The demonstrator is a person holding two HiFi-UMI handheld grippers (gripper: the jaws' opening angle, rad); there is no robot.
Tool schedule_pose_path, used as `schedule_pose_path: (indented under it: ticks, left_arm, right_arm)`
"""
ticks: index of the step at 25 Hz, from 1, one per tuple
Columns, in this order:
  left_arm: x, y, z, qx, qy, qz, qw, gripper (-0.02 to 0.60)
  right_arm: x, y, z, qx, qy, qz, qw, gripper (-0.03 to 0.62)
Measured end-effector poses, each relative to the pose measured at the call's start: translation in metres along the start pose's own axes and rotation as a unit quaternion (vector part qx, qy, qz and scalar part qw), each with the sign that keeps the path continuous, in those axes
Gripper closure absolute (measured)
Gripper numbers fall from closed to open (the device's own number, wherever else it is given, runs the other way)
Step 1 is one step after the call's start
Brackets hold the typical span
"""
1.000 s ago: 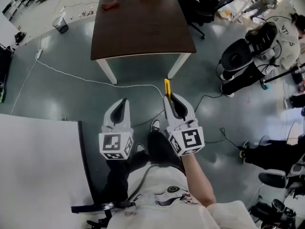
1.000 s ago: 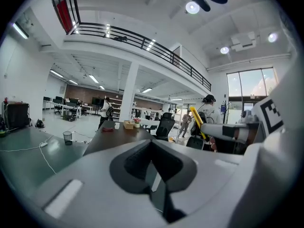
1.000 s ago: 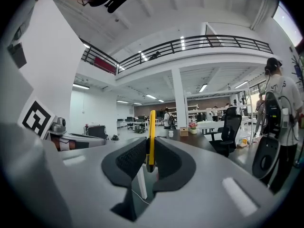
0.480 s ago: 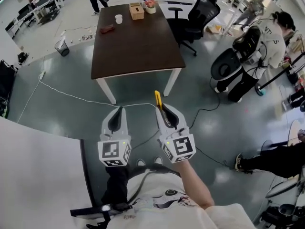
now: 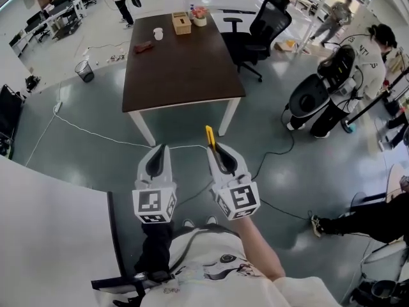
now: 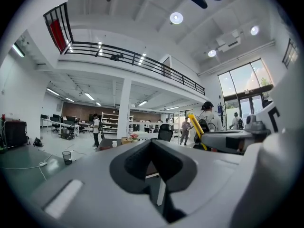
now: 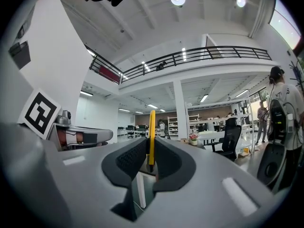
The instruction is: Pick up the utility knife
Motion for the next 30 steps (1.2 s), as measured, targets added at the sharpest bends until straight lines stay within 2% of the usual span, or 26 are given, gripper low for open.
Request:
schedule_pose_path:
  ticks: [30]
  left_arm:
    - [0.013, 0.000, 0.001, 0.007, -0.007, 0.002, 0.9999, 0.583]
  right_arm:
    - [0.009, 0.013, 0.002, -0.004, -0.007, -0.004, 1.000, 0.543]
Point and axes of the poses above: the fingertips, and each gripper's own axes: x forward along the fingers, y to its right, z out of its underside, the point moved 3 cm from there along -x, backward along the fingers, and after that the axes turned 9 degrees about x, right-handed, at the moved point
